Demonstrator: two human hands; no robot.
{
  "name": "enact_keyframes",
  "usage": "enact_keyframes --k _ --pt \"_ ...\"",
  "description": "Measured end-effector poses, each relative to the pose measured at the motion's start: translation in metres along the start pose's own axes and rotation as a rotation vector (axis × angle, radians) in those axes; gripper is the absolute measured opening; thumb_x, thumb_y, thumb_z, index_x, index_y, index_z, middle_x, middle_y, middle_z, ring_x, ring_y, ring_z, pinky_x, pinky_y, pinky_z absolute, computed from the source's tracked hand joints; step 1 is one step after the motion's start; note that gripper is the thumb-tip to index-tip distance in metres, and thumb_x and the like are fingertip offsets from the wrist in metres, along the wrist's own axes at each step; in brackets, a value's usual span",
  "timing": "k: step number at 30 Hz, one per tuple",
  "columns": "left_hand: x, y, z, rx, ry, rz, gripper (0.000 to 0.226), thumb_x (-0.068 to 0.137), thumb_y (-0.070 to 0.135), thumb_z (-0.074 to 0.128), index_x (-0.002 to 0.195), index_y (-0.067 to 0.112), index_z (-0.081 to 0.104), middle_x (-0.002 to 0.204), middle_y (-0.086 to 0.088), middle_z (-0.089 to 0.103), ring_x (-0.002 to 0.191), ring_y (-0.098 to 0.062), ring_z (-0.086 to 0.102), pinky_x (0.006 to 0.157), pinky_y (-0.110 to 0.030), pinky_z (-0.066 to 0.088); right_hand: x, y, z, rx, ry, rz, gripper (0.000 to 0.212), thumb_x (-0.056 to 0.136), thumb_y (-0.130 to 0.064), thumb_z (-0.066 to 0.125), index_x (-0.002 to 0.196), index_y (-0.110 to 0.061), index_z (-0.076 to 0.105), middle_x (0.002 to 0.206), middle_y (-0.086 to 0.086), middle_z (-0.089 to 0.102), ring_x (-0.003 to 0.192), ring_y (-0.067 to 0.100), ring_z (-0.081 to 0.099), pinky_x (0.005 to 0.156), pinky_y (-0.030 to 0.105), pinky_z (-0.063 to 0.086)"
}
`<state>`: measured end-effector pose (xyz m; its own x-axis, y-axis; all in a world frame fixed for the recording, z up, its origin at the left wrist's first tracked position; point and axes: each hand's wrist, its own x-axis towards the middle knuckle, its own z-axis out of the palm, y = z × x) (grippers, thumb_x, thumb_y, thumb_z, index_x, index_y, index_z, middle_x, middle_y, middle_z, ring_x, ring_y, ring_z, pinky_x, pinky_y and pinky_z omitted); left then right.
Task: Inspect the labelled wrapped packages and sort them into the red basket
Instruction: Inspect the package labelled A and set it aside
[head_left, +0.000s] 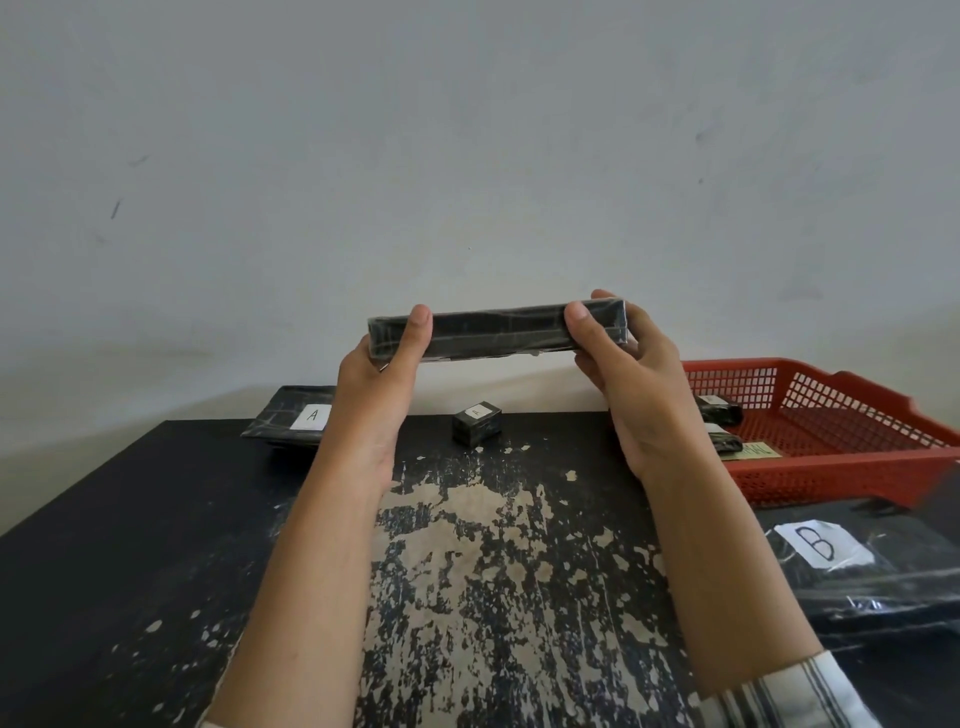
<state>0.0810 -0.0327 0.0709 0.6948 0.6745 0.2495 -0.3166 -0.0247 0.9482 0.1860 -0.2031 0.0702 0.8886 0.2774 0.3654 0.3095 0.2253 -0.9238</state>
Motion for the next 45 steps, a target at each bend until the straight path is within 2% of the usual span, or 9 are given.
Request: enact_keyframes --k 5,9,18,23,26,29,33,39,45 --pt "-0.002 0.001 -0.001 -0.025 -0.053 -0.039 0.069 0.073 0.074 0.054 0.115 0.021 0.066 0.118 0.006 0.071 0.122 -0.008 0.061 0.117 -0.036 0.042 -0.001 -0.001 0.0 0.009 0.009 -0.01 0.079 0.059 -0.064 0.079 0.131 -0.034 0.063 0.126 -0.002 0.07 0.119 0.012 0.067 0.116 0.042 0.046" --pt "-0.002 0.0 0.001 -0.056 -0.022 -0.021 0.037 0.096 0.054 0.054 0.101 0.02 0.068 0.106 0.005 0.072 0.111 -0.007 0.064 0.116 -0.031 0.044 -0.002 -0.003 0.0 0.012 -0.013 -0.014 0.081 0.06 -0.065 0.078 0.133 -0.034 0.062 0.127 -0.003 0.07 0.121 0.012 0.066 0.116 0.04 0.045" --pt "0.001 0.003 -0.005 -0.095 -0.036 -0.009 0.049 0.083 0.059 0.059 0.108 0.017 0.067 0.114 0.004 0.073 0.118 -0.009 0.064 0.112 -0.031 0.047 -0.002 -0.007 -0.003 0.211 -0.072 0.052 0.077 0.076 -0.054 0.069 0.138 -0.008 0.062 0.126 0.005 0.073 0.12 0.02 0.071 0.102 0.032 0.058" --pt "0.001 0.007 -0.014 -0.118 -0.083 -0.104 0.076 0.077 0.065 0.064 0.138 0.021 0.059 0.133 -0.001 0.062 0.105 -0.018 0.064 0.077 -0.026 0.057 0.002 -0.004 -0.008 0.311 -0.138 0.005 0.078 0.081 -0.036 0.072 0.15 -0.006 0.051 0.142 0.011 0.065 0.13 0.019 0.065 0.111 0.032 0.052" --pt "0.002 0.005 -0.014 -0.212 -0.057 -0.064 0.056 0.096 0.034 0.067 0.149 0.028 0.05 0.119 -0.002 0.065 0.095 -0.014 0.064 0.066 -0.022 0.057 0.003 -0.002 -0.009 0.343 -0.209 0.022 0.071 0.09 -0.018 0.068 0.156 -0.009 0.043 0.148 0.009 0.06 0.132 0.02 0.064 0.115 0.037 0.049" --pt "0.006 0.001 -0.014 -0.186 -0.046 0.004 0.058 0.097 0.014 0.067 0.146 0.039 0.05 0.119 0.001 0.069 0.098 -0.012 0.068 0.074 -0.025 0.056 0.005 -0.001 -0.01 0.211 -0.212 0.023 0.075 0.096 -0.015 0.071 0.161 -0.018 0.035 0.16 0.004 0.049 0.139 0.021 0.057 0.119 0.045 0.044" --pt "0.008 -0.004 -0.013 -0.019 -0.089 0.08 0.073 0.093 0.009 0.072 0.151 0.044 0.044 0.133 0.007 0.068 0.116 -0.01 0.069 0.089 -0.027 0.057 -0.003 -0.005 -0.001 -0.218 -0.141 -0.019 0.129 0.058 -0.076 0.086 0.164 -0.039 0.022 0.167 -0.01 0.035 0.152 0.019 0.037 0.123 0.051 0.036" --pt "0.007 -0.008 -0.009 0.157 -0.115 0.133 0.08 0.089 0.016 0.079 0.151 0.043 0.039 0.129 0.015 0.067 0.122 -0.011 0.064 0.112 -0.044 0.049 -0.009 -0.002 0.014 -0.412 0.003 -0.126 0.122 0.076 -0.05 0.087 0.166 -0.029 0.009 0.168 -0.006 0.031 0.155 0.016 0.028 0.124 0.036 0.028" --pt "-0.002 -0.004 0.0 0.29 -0.006 0.166 0.108 0.059 0.063 0.091 0.149 0.04 0.035 0.151 0.017 0.048 0.141 -0.009 0.042 0.113 -0.036 0.037 -0.013 0.001 0.021 -0.435 0.06 -0.175 0.116 0.076 -0.045 0.09 0.163 -0.031 0.015 0.169 -0.005 0.03 0.156 0.017 0.027 0.122 0.035 0.028"
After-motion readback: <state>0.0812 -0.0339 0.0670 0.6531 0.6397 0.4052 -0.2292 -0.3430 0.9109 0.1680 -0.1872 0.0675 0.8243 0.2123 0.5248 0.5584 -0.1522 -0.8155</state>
